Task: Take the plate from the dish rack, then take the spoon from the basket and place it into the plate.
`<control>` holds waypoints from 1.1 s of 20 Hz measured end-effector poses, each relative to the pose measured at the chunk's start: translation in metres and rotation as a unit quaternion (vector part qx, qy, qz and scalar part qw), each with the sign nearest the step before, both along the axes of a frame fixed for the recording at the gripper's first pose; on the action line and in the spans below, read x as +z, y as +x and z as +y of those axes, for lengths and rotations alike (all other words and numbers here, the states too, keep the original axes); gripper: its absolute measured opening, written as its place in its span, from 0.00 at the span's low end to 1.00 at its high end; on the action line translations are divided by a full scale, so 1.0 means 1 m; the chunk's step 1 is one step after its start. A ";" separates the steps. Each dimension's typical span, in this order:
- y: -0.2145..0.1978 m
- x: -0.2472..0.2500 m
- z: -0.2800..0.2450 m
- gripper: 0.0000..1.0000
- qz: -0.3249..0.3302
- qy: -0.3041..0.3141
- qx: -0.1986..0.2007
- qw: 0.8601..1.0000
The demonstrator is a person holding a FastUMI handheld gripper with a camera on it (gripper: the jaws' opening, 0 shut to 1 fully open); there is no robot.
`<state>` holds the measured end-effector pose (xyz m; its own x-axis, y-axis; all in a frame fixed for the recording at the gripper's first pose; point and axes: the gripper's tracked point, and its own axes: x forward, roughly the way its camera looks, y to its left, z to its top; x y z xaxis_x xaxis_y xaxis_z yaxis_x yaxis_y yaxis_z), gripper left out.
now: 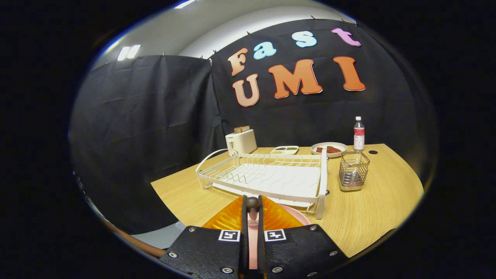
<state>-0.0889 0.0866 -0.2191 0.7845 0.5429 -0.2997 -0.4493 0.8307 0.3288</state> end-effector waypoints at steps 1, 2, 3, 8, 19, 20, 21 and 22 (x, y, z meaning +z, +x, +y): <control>-0.001 -0.002 -0.003 0.10 0.001 0.001 0.000 1.000; -0.001 -0.005 -0.006 0.10 0.005 -0.001 -0.004 1.000; -0.001 -0.008 -0.009 0.13 0.011 -0.001 -0.008 1.000; 0.001 -0.001 -0.014 0.18 0.015 0.018 -0.012 1.000; 0.028 0.045 -0.030 0.64 -0.040 -0.003 -0.064 0.997; 0.034 0.054 -0.034 0.67 -0.050 -0.005 -0.075 0.996; 0.037 0.064 -0.037 0.74 -0.061 -0.006 -0.085 0.994; 0.040 0.075 -0.041 0.76 -0.071 -0.008 -0.096 0.993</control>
<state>-0.0489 0.0458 -0.1443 0.9080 0.3752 -0.1865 -0.3227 0.9101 0.2598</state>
